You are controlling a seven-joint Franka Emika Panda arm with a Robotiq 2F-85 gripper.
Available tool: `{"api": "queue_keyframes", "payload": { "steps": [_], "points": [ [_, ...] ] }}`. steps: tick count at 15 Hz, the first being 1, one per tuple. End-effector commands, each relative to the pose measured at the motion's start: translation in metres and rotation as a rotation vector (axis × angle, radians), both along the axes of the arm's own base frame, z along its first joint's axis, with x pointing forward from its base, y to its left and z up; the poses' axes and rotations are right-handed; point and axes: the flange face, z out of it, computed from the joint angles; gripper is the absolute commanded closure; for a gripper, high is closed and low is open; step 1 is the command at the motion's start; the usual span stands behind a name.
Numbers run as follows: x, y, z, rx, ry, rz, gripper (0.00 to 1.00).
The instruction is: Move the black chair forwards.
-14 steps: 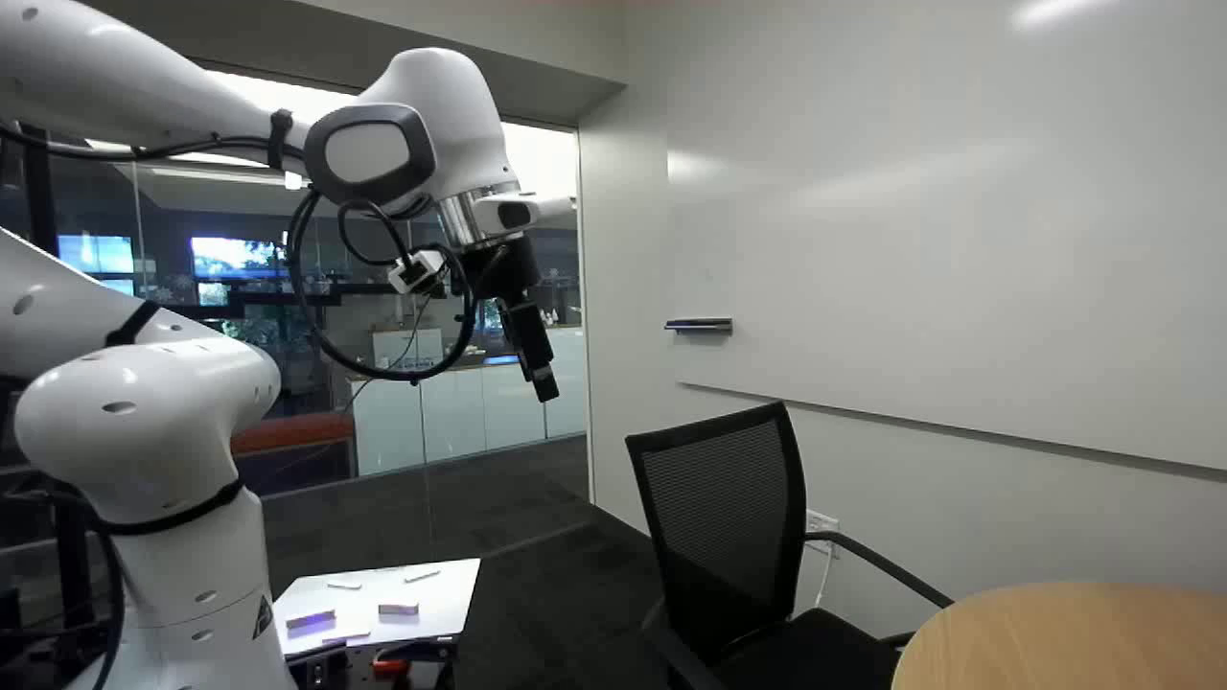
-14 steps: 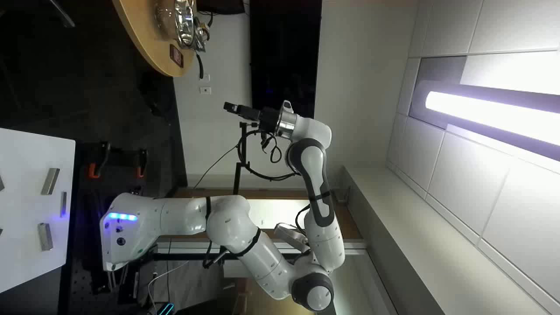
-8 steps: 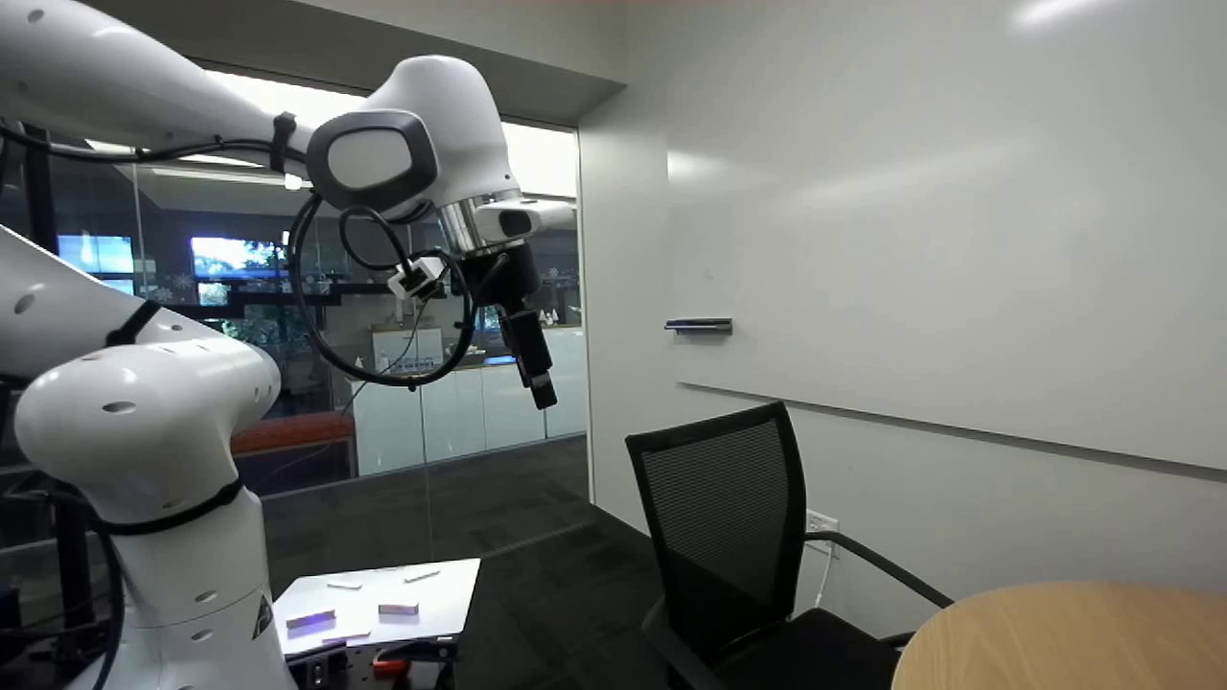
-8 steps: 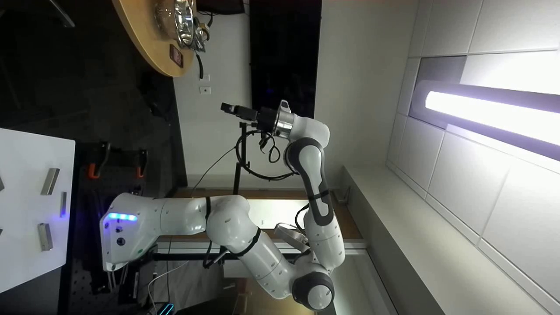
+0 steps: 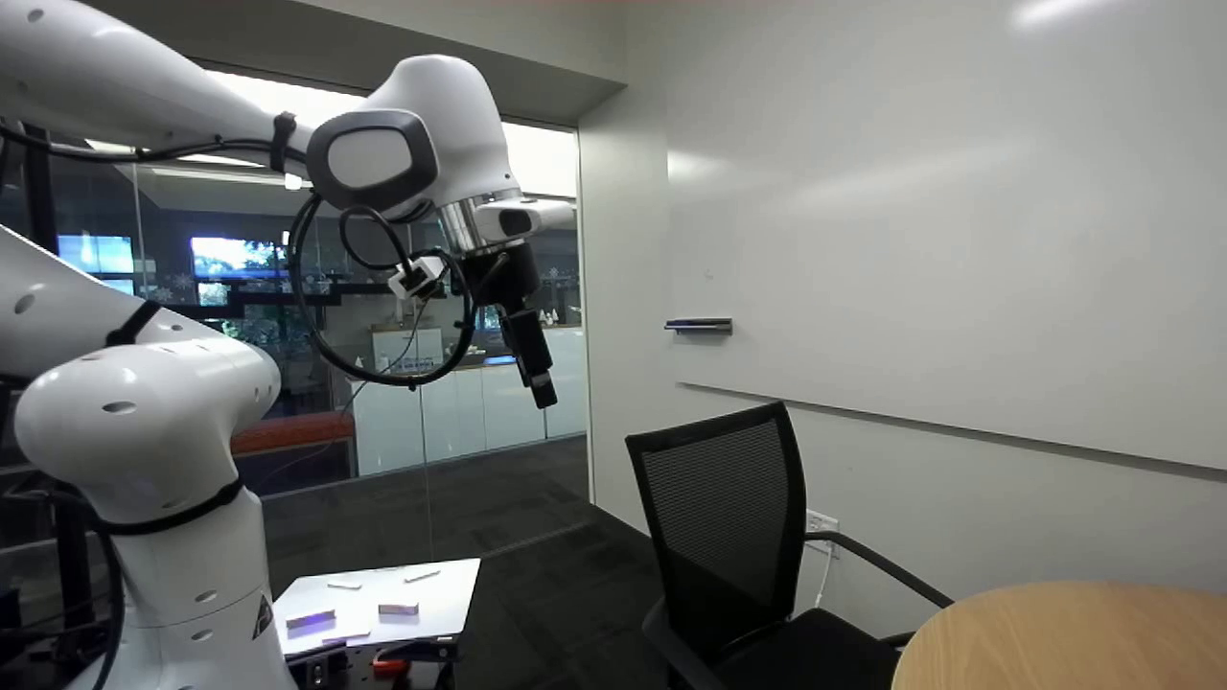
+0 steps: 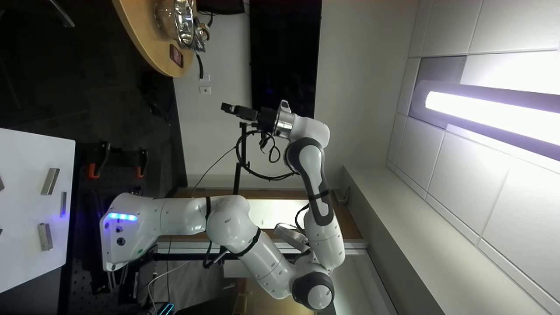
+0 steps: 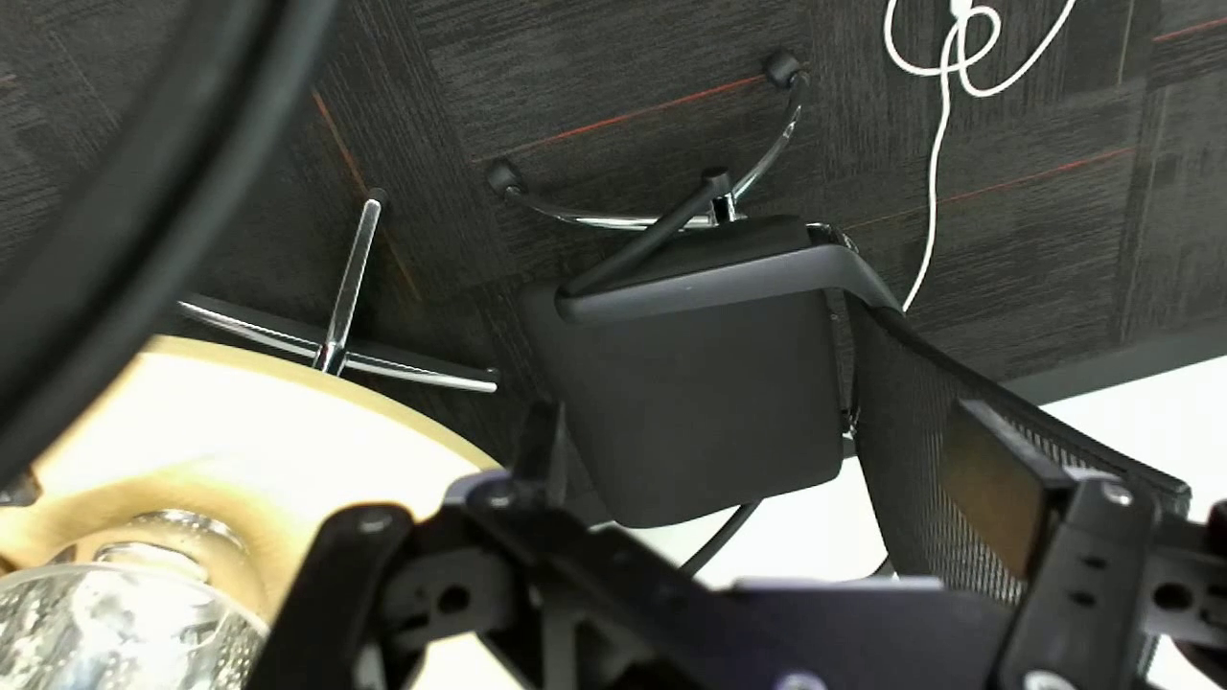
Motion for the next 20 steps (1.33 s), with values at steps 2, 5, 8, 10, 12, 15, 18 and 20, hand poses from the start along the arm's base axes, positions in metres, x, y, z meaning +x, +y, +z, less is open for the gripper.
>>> {"api": "queue_keyframes", "payload": {
  "steps": [2, 5, 8, 10, 12, 15, 18, 20],
  "points": [
    [0.013, 0.004, 0.015, -0.021, -0.011, 0.033, 0.00],
    [0.032, 0.020, 0.031, -0.061, -0.025, 0.110, 0.00],
    [0.048, 0.048, 0.040, -0.090, -0.026, 0.220, 0.00],
    [0.058, 0.072, 0.044, -0.109, -0.024, 0.295, 0.00],
    [0.063, 0.095, 0.046, -0.131, -0.016, 0.382, 0.00],
    [0.073, 0.132, 0.045, -0.155, -0.005, 0.504, 0.00],
    [0.082, 0.170, 0.041, -0.171, 0.005, 0.593, 0.00],
    [0.088, 0.195, 0.038, -0.178, 0.015, 0.644, 0.00]
  ]
}}
